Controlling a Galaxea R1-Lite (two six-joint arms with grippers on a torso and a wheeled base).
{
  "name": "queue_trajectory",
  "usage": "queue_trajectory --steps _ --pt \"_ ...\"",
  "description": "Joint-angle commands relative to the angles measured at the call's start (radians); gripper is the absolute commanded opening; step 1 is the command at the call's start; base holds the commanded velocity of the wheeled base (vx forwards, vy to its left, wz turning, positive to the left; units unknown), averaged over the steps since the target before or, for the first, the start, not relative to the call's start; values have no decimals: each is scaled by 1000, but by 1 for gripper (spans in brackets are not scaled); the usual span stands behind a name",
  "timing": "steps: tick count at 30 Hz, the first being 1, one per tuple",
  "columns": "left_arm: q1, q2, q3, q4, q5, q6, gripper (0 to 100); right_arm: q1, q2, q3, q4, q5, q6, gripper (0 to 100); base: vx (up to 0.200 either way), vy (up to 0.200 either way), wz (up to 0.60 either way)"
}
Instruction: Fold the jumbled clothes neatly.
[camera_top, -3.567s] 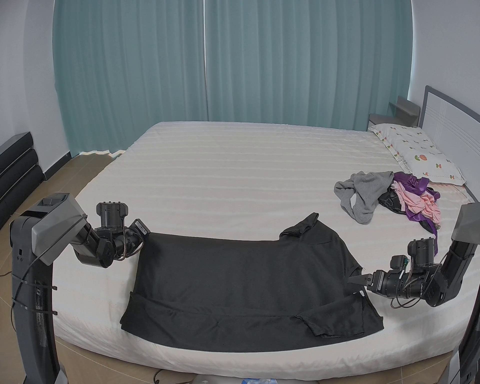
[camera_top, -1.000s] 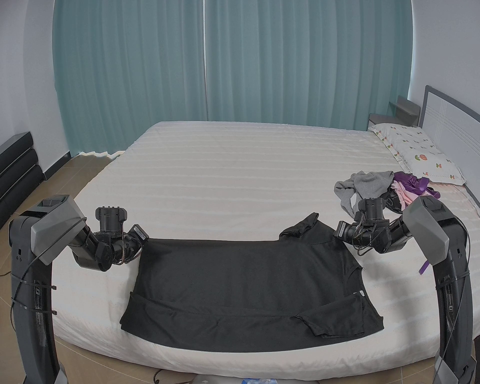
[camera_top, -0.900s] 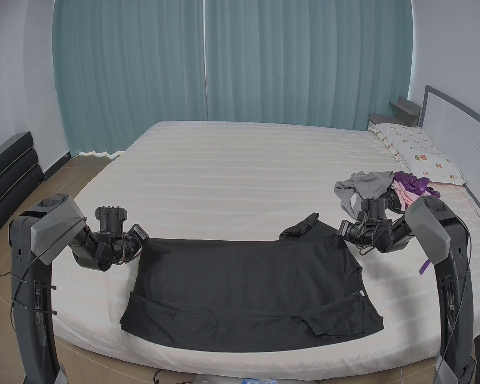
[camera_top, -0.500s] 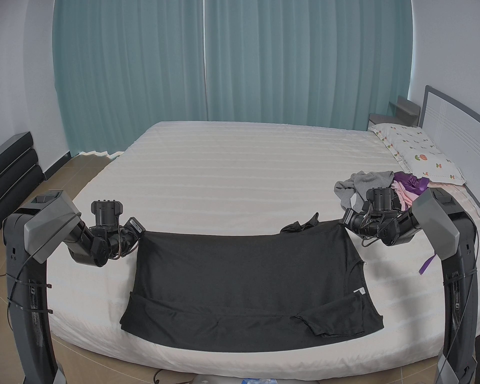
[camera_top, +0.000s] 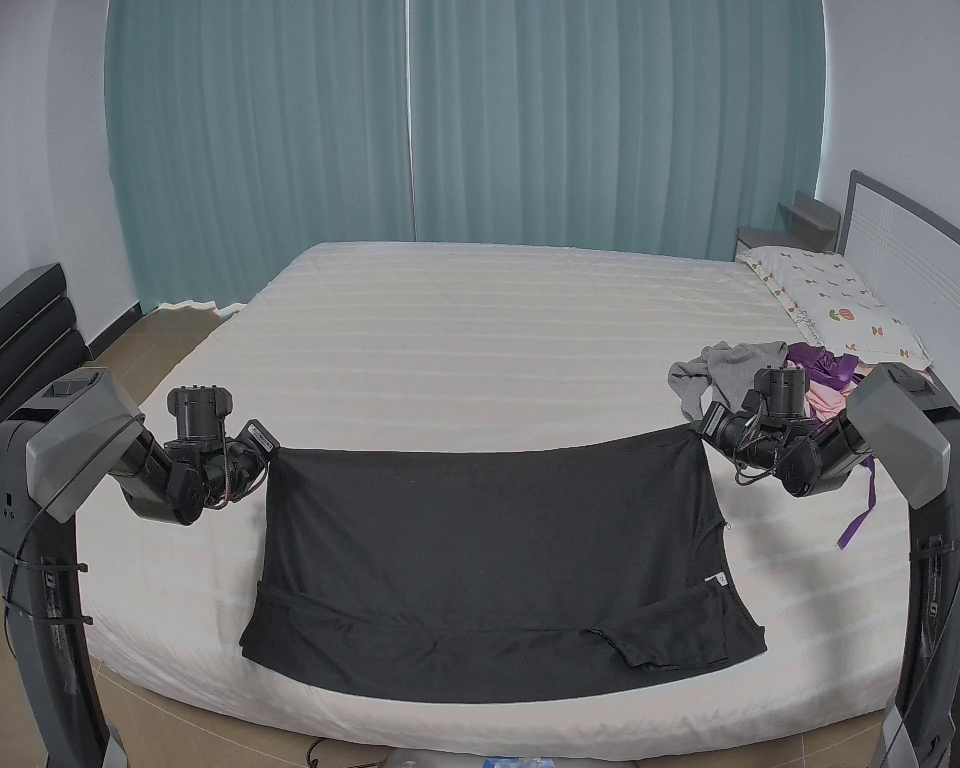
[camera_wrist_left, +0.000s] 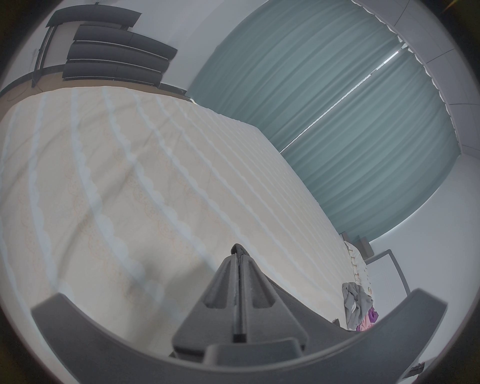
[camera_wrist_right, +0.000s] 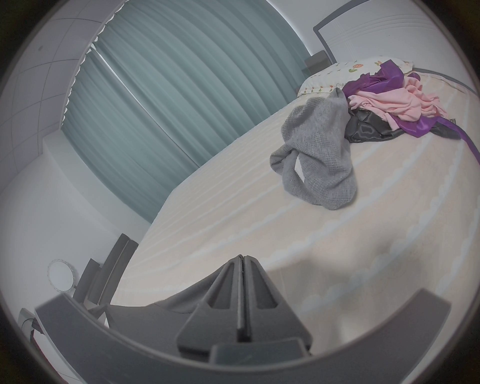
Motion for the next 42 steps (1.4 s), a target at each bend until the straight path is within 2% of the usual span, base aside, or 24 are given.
queue_trajectory --steps 1,12,20,27,42 --pt "2 -34 11 4 -1 -1 0 -2 -47 54 -38 -1 4 0 0 0 0" --pt "0 -43 54 -2 -4 11 0 -8 -64 163 -48 70 -22 0 0 0 0" --pt "-5 -45 114 -4 -10 74 0 -17 -108 226 -43 109 -25 0 0 0 0" --pt "-5 -94 142 -4 -14 71 0 -29 -137 255 -58 113 -20 0 0 0 0" --pt "3 -97 106 -10 -10 50 0 -20 -113 233 -92 108 -6 0 0 0 0"
